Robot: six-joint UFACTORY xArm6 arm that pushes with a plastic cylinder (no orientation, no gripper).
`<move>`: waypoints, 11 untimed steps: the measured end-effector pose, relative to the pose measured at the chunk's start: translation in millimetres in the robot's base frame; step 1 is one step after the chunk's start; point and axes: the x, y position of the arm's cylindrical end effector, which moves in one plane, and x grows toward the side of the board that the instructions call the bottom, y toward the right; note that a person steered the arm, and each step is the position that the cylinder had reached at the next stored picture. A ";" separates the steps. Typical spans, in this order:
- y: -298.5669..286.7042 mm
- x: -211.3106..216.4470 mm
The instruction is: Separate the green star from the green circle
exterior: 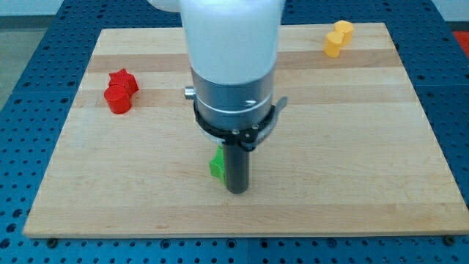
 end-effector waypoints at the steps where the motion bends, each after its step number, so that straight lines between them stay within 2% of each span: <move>1: -18.9 -23.9; 4: -53.6 -75.1; 7: -3.3 -80.5; 8: -0.8 -98.4; 11: -78.4 -116.5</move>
